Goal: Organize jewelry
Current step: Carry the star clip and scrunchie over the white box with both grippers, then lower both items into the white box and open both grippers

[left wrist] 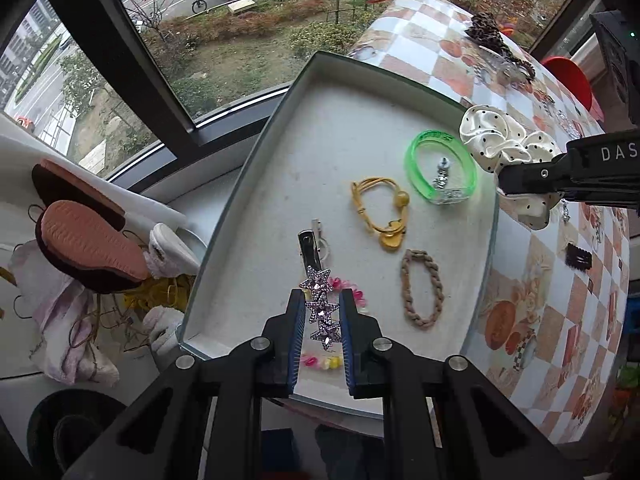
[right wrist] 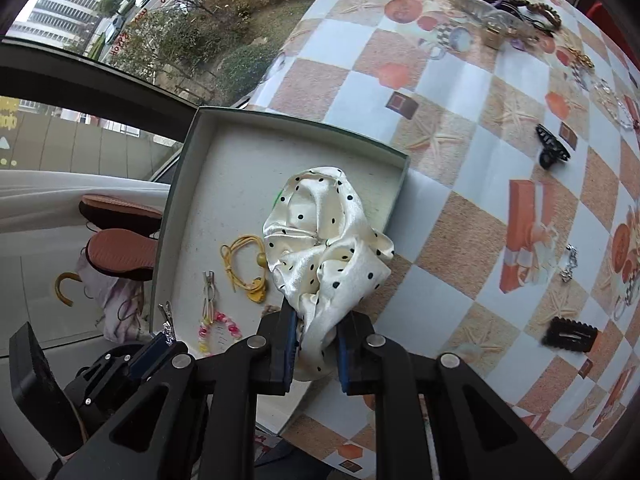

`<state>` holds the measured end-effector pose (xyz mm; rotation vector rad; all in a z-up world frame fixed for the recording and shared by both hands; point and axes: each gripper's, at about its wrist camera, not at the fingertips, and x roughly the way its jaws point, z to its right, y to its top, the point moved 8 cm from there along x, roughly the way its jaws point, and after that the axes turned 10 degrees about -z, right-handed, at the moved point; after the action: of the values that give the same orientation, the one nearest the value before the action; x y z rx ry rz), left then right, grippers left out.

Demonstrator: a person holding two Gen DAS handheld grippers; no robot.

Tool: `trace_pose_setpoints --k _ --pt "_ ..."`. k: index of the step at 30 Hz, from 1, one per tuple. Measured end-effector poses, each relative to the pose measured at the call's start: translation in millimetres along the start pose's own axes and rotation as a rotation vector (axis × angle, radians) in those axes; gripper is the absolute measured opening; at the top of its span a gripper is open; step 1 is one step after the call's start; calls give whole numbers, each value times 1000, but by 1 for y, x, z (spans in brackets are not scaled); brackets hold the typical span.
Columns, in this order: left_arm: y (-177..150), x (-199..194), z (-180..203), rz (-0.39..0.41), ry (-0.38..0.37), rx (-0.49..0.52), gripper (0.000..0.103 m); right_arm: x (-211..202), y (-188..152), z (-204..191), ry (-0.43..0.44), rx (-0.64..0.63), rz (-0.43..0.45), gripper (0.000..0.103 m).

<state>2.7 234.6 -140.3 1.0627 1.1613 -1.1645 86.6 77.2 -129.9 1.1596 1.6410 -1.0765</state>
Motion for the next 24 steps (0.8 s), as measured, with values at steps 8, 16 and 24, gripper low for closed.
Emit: trace_pose_setpoints --k 8,16,24 --pt "3 20 -28 -14 21 -51 20 18 22 -31 12 -39 -24 18" --pt "7 38 -34 -28 52 -61 20 35 42 -53 -2 -70 -38 18" --pt "9 48 -33 -31 81 -52 20 50 56 -56 -21 -77 -58 21"
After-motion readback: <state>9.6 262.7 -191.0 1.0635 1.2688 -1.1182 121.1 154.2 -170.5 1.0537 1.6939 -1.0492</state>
